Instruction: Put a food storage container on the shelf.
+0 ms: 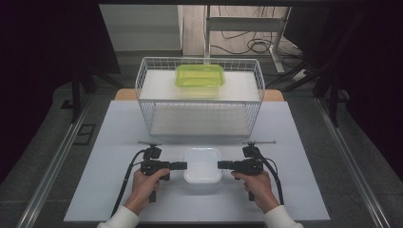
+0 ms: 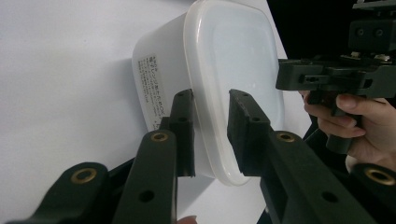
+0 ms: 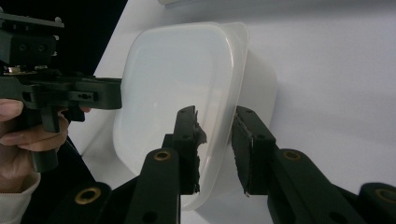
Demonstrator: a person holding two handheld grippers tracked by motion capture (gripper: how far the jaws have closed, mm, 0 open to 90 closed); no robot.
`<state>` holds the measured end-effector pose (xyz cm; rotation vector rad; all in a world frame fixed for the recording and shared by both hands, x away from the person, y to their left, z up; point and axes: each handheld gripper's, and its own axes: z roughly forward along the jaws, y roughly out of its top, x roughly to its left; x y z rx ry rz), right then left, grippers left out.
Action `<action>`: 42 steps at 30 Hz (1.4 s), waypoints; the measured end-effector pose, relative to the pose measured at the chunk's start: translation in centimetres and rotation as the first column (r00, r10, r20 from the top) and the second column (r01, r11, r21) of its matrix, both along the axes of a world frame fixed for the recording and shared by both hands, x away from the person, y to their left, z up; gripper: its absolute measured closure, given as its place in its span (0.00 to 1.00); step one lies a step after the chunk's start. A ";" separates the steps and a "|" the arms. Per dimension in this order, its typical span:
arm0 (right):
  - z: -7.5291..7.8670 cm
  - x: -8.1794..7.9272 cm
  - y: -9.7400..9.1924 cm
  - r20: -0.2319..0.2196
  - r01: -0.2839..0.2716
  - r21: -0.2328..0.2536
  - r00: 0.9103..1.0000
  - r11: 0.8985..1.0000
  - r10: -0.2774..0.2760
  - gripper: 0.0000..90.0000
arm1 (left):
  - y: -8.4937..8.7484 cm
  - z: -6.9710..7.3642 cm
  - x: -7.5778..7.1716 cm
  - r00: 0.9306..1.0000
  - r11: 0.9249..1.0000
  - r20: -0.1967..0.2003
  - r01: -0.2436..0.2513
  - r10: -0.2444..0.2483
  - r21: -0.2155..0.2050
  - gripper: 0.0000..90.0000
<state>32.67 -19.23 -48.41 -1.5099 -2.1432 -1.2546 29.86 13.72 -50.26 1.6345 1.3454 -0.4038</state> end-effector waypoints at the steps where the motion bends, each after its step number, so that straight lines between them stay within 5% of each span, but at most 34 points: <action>1: 0.1 0.0 -0.1 0.003 -0.001 -0.001 1.000 1.000 0.001 0.80 | 0.0 0.1 -0.1 1.000 1.000 0.005 -0.001 0.001 -0.005 0.82; 22: 0.7 -0.2 0.3 0.049 -0.038 -0.001 0.998 0.999 0.038 0.86 | 0.6 0.7 -0.6 0.999 1.000 0.045 -0.010 0.009 0.025 0.87; 42: 2.2 -0.7 -0.2 0.104 -0.037 0.011 0.994 0.999 0.036 0.86 | 0.4 1.7 -0.9 0.995 1.000 0.098 -0.010 0.011 -0.010 0.87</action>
